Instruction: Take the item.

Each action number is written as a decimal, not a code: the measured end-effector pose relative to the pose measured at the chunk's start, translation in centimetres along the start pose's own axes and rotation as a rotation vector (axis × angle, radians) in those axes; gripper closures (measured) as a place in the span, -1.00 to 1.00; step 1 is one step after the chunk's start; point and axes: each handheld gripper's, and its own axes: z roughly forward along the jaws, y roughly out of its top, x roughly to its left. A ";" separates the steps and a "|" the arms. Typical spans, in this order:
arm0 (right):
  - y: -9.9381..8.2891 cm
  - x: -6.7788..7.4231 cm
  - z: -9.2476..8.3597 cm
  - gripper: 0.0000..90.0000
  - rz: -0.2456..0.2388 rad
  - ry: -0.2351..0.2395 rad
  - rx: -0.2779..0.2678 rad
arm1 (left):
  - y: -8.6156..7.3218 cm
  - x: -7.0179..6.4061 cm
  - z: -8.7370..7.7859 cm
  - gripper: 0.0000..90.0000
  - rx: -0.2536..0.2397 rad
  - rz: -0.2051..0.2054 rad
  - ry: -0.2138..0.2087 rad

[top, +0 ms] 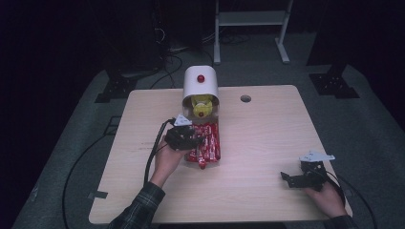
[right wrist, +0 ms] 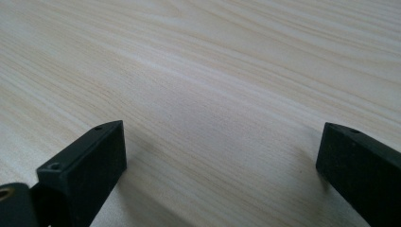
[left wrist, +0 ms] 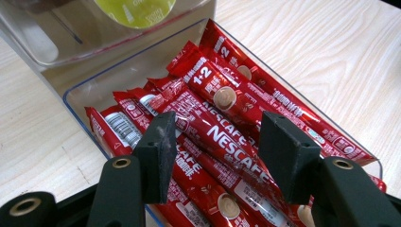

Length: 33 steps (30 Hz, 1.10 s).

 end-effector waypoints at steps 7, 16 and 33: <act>0.0 0.0 0.0 -0.97 0.000 0.000 0.000 | -0.3 -0.2 0.7 0.14 0.036 -0.004 -0.005; 0.0 0.0 0.0 -0.97 -0.004 0.003 0.000 | -0.3 -0.3 0.7 0.36 0.052 -0.005 -0.001; 0.0 0.0 0.0 -0.97 -0.006 0.005 0.000 | -0.3 -0.4 0.1 0.83 0.042 0.024 -0.028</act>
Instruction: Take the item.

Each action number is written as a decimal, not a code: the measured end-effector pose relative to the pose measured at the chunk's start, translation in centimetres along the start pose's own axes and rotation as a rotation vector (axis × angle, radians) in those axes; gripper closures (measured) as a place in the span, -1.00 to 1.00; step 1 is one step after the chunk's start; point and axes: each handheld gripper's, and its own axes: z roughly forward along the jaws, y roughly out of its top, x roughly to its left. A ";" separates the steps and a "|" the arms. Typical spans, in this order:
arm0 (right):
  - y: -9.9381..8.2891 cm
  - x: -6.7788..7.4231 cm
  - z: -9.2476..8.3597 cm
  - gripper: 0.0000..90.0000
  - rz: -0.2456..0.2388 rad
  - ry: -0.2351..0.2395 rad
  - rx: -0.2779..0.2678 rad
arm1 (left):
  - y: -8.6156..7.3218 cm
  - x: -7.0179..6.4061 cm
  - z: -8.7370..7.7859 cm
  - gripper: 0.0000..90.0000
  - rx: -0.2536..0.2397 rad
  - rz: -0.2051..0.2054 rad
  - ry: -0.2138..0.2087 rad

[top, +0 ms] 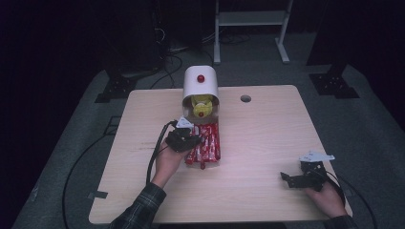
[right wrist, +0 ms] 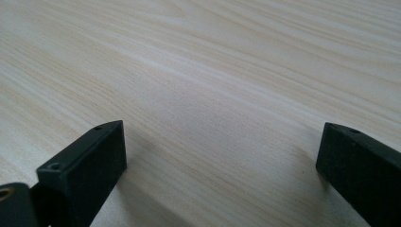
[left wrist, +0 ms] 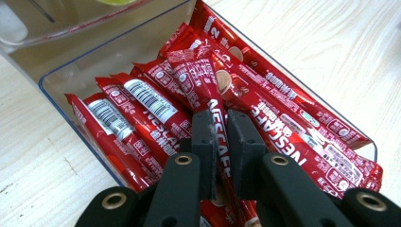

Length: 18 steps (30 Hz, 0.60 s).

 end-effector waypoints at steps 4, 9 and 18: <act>0.0 0.0 0.0 -0.97 0.000 0.000 0.000 | 0.1 0.0 -0.2 0.85 -0.020 0.000 -0.011; 0.0 0.0 0.0 -0.97 0.000 0.000 0.000 | 0.2 0.1 -0.6 0.85 -0.036 -0.002 -0.026; 0.0 0.0 0.0 -0.97 -0.004 0.003 0.000 | 0.5 0.4 -1.9 0.87 -0.075 -0.011 -0.049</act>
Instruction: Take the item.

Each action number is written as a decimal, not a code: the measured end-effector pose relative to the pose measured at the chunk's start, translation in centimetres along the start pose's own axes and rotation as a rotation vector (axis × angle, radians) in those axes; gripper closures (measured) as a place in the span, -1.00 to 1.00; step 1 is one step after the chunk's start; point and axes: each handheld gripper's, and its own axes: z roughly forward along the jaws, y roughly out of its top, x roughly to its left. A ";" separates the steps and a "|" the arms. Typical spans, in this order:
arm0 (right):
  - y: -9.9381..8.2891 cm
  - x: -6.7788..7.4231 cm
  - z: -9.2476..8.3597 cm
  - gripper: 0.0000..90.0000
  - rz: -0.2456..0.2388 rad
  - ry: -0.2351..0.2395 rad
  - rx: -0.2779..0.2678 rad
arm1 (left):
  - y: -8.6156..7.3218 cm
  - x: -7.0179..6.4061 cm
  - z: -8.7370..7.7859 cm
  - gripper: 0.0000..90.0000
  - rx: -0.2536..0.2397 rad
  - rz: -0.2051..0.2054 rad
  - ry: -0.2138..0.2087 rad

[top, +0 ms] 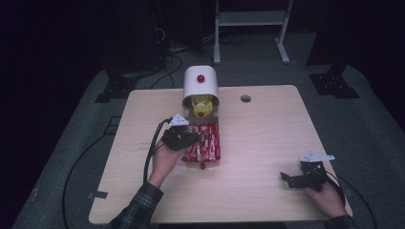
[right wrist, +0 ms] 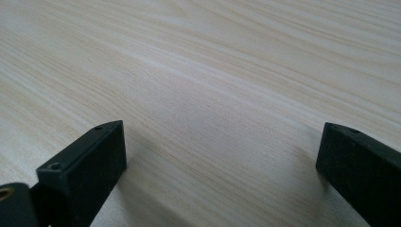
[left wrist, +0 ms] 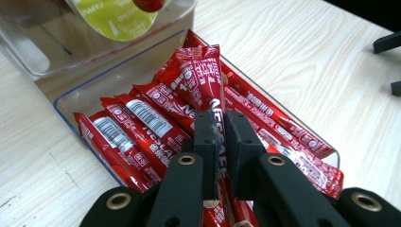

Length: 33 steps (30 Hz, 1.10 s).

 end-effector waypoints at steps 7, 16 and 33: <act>0.0 0.0 0.0 -0.97 0.000 0.000 0.000 | 0.1 0.0 -0.8 0.87 -0.026 -0.009 -0.022; 0.0 0.0 0.0 -0.97 0.000 0.001 0.000 | 0.1 0.4 -1.8 0.87 -0.047 -0.015 -0.027; 0.0 0.0 0.0 -0.97 -0.001 0.001 0.000 | -0.2 1.7 -4.1 0.87 -0.081 -0.032 -0.017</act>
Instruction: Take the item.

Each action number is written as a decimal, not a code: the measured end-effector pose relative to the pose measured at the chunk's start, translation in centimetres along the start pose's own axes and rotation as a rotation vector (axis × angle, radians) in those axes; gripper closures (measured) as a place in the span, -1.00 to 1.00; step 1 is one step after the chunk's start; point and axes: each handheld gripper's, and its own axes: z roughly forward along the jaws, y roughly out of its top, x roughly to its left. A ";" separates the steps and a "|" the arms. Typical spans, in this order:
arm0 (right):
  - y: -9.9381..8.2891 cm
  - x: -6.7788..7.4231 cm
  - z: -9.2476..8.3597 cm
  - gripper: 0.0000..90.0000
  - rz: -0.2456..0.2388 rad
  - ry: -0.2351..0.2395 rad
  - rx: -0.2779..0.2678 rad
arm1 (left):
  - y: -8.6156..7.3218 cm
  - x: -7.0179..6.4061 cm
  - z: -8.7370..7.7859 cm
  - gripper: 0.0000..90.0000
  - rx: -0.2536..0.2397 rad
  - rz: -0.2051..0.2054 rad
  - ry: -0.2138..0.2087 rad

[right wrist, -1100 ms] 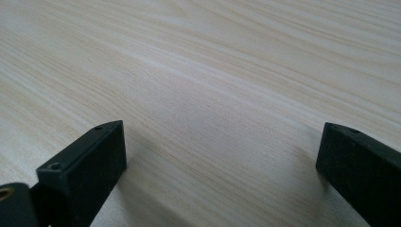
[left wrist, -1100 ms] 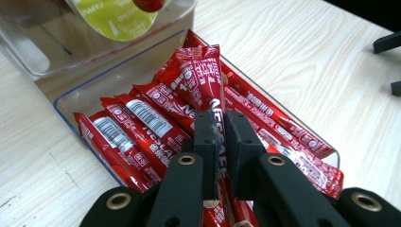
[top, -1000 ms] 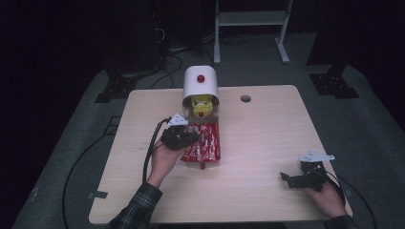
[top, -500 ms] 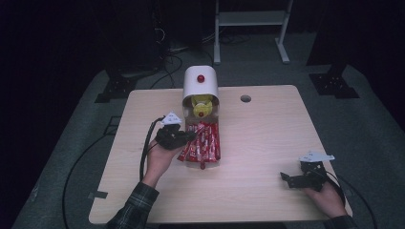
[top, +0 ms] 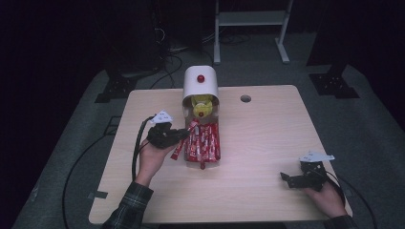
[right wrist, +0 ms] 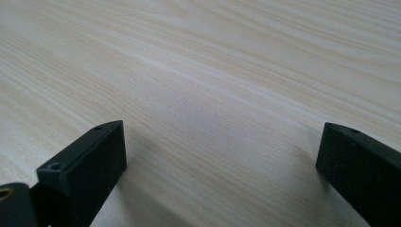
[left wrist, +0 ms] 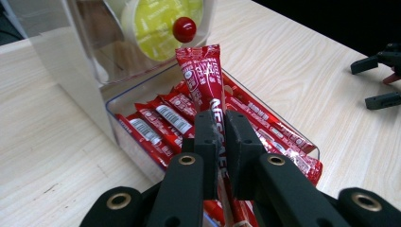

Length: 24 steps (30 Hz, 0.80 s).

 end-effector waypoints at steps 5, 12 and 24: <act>0.0 0.0 0.0 -0.97 0.000 0.000 0.000 | -0.3 0.7 -0.4 0.87 -0.001 -0.008 0.014; 0.0 0.0 0.0 -0.97 0.000 0.000 0.000 | -0.8 1.7 -0.8 0.87 0.012 -0.020 0.049; 0.0 0.0 0.0 -0.97 0.000 0.000 0.000 | -1.5 3.4 -1.3 0.87 0.022 -0.051 0.087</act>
